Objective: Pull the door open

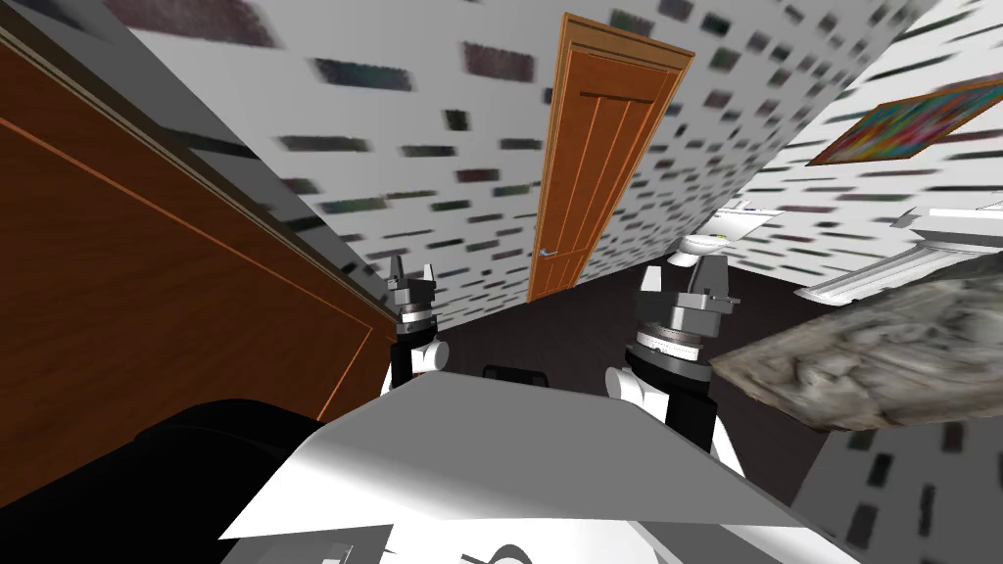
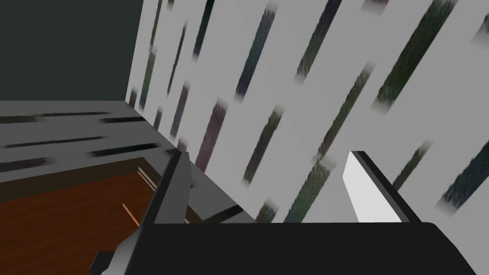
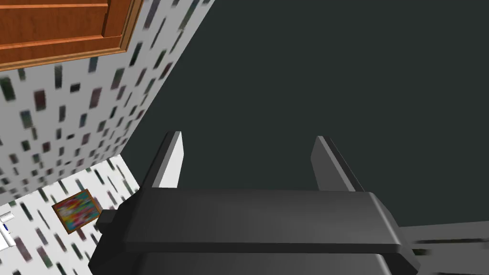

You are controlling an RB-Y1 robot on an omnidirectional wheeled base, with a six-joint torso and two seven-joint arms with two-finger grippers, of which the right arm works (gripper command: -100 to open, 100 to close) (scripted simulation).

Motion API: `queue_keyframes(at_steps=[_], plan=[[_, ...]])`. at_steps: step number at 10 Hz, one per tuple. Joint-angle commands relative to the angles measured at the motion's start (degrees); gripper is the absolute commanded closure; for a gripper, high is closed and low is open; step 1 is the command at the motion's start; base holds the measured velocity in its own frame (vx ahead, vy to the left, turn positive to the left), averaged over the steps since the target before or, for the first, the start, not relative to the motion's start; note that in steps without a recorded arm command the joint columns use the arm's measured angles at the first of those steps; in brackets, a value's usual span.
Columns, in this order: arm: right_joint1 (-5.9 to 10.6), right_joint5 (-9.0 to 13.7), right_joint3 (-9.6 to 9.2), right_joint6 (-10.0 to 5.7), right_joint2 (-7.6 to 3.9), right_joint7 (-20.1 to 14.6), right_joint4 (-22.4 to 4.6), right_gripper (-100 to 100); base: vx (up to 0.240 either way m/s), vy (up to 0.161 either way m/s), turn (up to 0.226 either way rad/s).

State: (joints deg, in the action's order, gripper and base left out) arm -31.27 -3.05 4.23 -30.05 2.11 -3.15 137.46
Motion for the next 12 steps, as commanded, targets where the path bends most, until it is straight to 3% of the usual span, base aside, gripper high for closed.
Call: queue_keyframes(at_steps=[1,12], plan=[[0.54,0.1,-0.1,-0.45,-0.78,-0.3,-2.0,-100,0.093,-0.103,0.125],[4.29,1.1,-0.8,-3.53,-4.97,-2.2,-16.1,-100,0.101,-0.037,0.069]])
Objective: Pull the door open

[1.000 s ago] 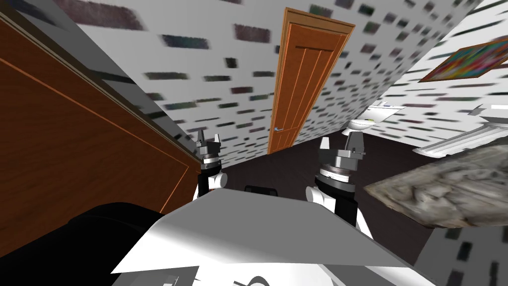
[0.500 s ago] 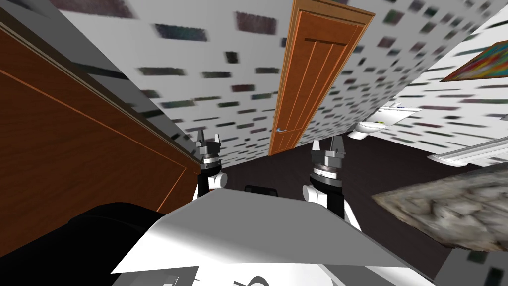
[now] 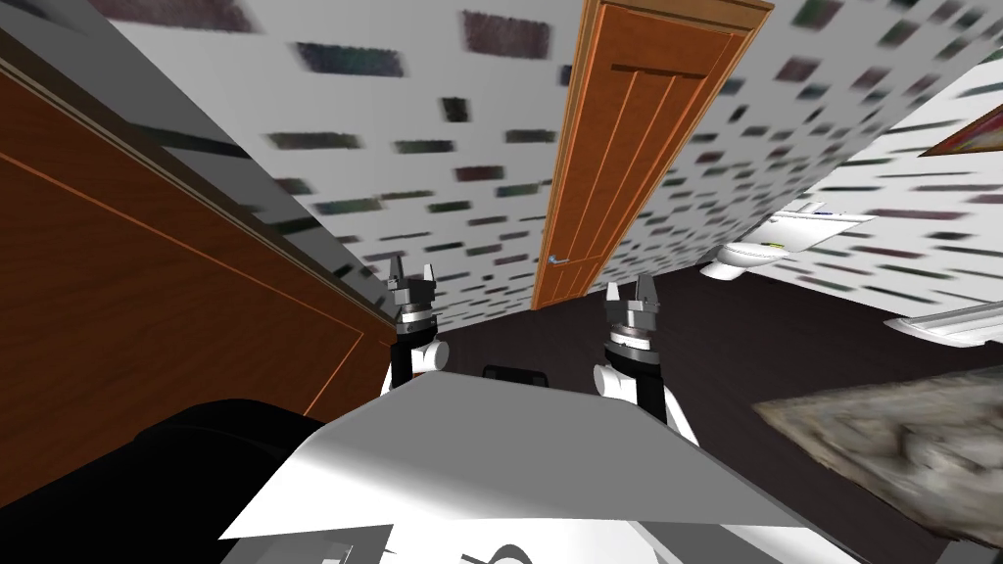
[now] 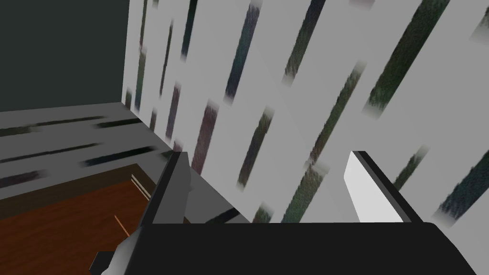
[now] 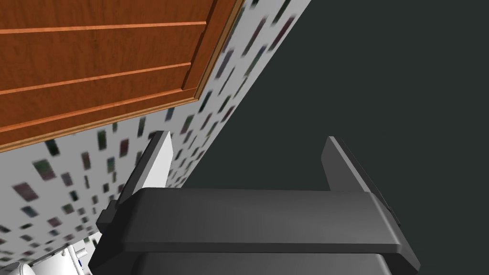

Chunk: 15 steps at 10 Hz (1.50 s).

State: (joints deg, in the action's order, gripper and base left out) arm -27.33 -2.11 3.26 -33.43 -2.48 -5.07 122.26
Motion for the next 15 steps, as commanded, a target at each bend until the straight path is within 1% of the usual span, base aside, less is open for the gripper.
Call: queue_keyframes(at_steps=[1,4,13,14,15], plan=[[0.73,0.3,0.1,-0.47,-0.74,-0.5,-2.4,-100,0.092,-0.053,0.072],[1.88,0.6,-0.12,-1.42,-1.81,-1.0,-6.7,-100,0.097,-0.052,0.08],[5.81,1.6,-0.85,-4.66,-5.07,-3.0,-21.1,-100,0.086,-0.065,0.091],[5.81,1.6,-0.85,-4.66,-5.07,-3.0,-21.5,-100,0.057,-0.039,0.03],[6.27,1.7,-0.94,-5.04,-5.43,-3.3,-23.2,-100,0.053,-0.035,0.061]])
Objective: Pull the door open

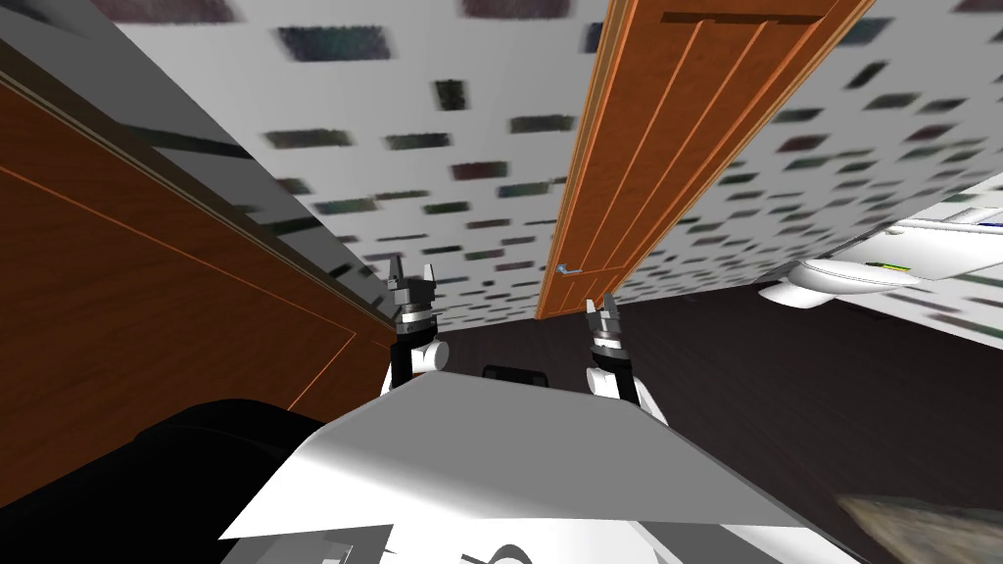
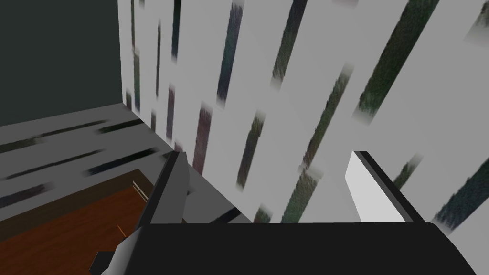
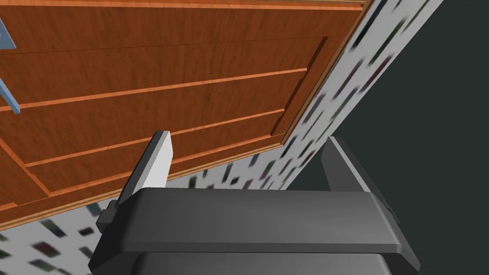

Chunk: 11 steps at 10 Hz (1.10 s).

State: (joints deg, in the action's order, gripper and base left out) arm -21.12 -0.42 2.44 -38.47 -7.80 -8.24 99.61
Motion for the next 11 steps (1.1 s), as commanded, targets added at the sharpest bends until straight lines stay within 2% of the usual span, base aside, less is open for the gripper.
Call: queue_keyframes(at_steps=[1,7,8,9,11], plan=[[0.52,0.1,-0.21,-0.38,-0.46,-0.3,-2.3,-100,0.073,-0.064,0.097],[3.31,0.9,-0.73,-2.68,-2.54,-1.8,-12.8,-100,0.086,-0.077,0.095],[3.78,1.0,-0.82,-3.06,-2.88,-2.0,-14.2,-100,0.083,-0.075,0.106],[3.78,1.0,-0.82,-3.06,-2.88,-2.0,-14.5,-100,0.048,-0.044,0.039],[4.69,1.2,-0.99,-3.81,-3.53,-2.5,-17.9,-100,0.05,-0.049,0.068]])
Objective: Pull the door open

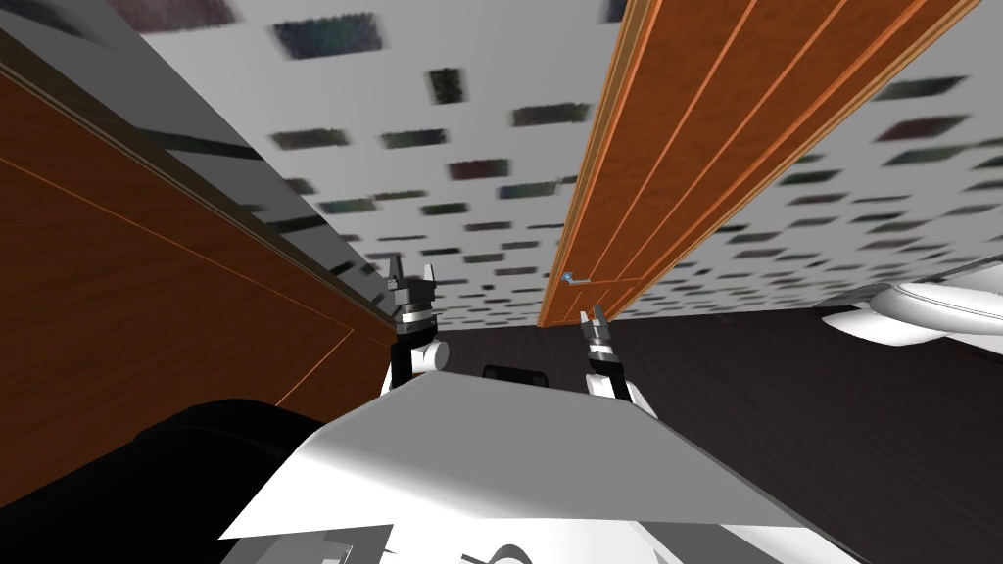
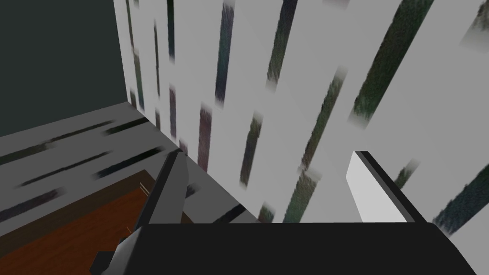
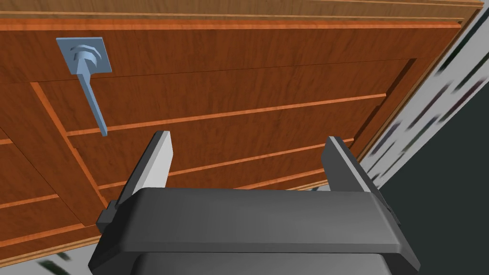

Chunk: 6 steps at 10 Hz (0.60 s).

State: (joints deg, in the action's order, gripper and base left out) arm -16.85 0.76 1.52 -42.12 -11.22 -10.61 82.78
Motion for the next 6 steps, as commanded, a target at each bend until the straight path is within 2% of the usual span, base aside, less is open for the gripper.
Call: queue_keyframes(at_steps=[1,2,6], plan=[[0.88,0.2,-0.15,-0.54,-0.43,-0.3,-2.8,-100,0.073,-0.077,0.106],[0.88,0.2,-0.15,-0.54,-0.43,-0.3,-2.8,-100,0.046,-0.058,0.043],[2.65,0.6,-0.48,-2.0,-1.67,-1.2,-9.5,-100,0.068,-0.068,0.083]])
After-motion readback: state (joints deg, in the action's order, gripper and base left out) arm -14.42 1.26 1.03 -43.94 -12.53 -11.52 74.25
